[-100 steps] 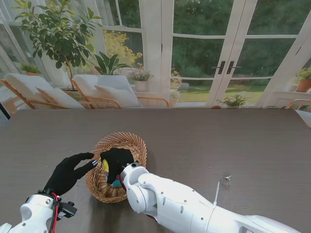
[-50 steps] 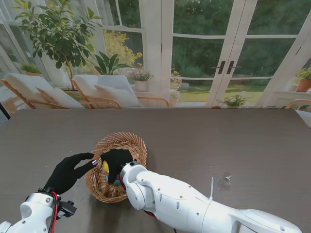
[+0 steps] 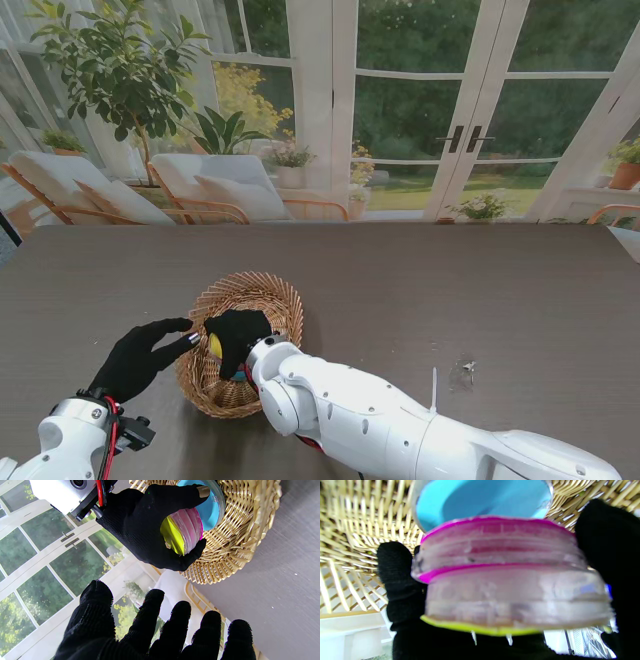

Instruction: Stack culture dishes into a storage basket

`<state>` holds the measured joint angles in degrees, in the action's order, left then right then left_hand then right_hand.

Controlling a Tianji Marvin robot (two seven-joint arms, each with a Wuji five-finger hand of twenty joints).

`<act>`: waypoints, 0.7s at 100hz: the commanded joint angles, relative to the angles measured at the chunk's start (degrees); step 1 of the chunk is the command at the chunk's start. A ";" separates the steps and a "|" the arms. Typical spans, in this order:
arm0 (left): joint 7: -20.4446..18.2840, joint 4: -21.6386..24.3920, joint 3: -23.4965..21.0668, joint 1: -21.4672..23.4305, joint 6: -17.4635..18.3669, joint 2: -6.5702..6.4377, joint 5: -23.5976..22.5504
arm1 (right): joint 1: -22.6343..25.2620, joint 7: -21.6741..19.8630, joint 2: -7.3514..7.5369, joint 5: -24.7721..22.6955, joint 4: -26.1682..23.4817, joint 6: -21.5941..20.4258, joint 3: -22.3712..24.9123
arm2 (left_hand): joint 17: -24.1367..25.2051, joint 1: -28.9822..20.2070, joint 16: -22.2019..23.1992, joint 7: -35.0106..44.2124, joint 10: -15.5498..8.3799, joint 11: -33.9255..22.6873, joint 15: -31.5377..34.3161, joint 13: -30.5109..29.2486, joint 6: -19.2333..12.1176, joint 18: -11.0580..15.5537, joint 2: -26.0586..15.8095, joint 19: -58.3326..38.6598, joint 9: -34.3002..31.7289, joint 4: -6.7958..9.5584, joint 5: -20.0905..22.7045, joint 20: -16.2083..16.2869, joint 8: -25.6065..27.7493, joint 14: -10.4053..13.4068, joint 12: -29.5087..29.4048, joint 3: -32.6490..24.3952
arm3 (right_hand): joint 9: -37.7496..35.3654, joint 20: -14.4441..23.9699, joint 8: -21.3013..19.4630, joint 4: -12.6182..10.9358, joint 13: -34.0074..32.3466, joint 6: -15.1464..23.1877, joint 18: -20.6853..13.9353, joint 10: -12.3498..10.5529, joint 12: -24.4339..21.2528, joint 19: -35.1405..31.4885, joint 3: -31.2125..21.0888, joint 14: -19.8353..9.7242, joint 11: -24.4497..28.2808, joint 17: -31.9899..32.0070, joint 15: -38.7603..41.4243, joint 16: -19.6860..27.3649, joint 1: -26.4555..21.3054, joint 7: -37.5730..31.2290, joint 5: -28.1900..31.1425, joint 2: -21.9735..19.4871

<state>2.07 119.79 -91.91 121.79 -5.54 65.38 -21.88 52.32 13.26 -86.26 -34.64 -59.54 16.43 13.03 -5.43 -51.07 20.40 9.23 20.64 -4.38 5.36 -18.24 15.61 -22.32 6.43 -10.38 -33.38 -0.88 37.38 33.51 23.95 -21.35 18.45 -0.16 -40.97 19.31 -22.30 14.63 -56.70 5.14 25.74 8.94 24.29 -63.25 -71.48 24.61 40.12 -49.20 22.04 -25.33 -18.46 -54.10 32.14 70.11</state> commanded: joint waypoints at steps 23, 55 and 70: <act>-2.55 0.37 -0.48 -0.40 -0.12 -0.27 0.49 | -0.74 -3.72 1.07 -1.24 -2.04 0.16 -1.09 | 0.50 0.13 0.35 -0.30 -0.26 -0.03 -0.10 -0.77 -0.93 0.11 -1.99 -0.44 1.08 0.16 -0.06 0.63 -0.12 0.50 0.08 1.03 | 6.84 1.69 0.08 -5.03 3.75 -4.87 -3.14 -1.74 1.03 3.34 -6.31 -11.24 3.01 11.48 3.07 1.04 -2.95 -0.70 -6.13 -7.60; -3.47 0.22 -0.76 -0.80 -0.03 -0.45 0.52 | -1.37 -5.07 1.43 -2.19 -2.81 0.60 -1.76 | 0.53 0.09 0.38 -0.30 -0.35 -0.01 -0.07 -0.83 -0.77 0.09 -2.07 -0.41 1.13 0.17 -0.08 0.62 -0.12 0.43 0.07 1.02 | 9.69 2.84 0.74 -4.95 7.55 -5.32 -2.53 -1.74 0.68 4.97 -5.40 -10.64 2.56 15.96 3.07 1.82 -0.89 0.11 -8.96 -8.90; -3.81 0.23 -0.78 -0.92 -0.16 -0.51 0.66 | -1.97 -6.99 1.95 -2.99 -3.56 0.50 -2.65 | 0.51 0.14 0.38 -0.28 -0.27 -0.05 -0.08 -0.82 -0.85 0.07 -2.09 -0.42 1.02 0.17 -0.02 0.62 -0.12 0.47 0.09 1.03 | 11.48 3.12 1.19 -4.87 9.15 -5.50 -2.34 -1.78 0.40 5.82 -4.51 -10.49 1.96 17.84 2.50 2.33 1.00 0.89 -10.99 -10.32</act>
<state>-0.47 119.78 -92.61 120.78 -5.52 64.86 -21.52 50.60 7.52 -84.49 -36.93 -62.43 17.09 10.90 -5.43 -51.07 20.40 9.23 20.64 -4.38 5.36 -18.24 15.61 -22.32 6.43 -10.38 -33.38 -0.88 37.38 33.51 23.95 -21.35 18.45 -0.16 -32.11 20.78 -21.89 12.87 -48.11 1.38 23.36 8.16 24.72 -58.60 -71.65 20.06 41.87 -49.18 22.63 -23.96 -17.80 -53.37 23.97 62.64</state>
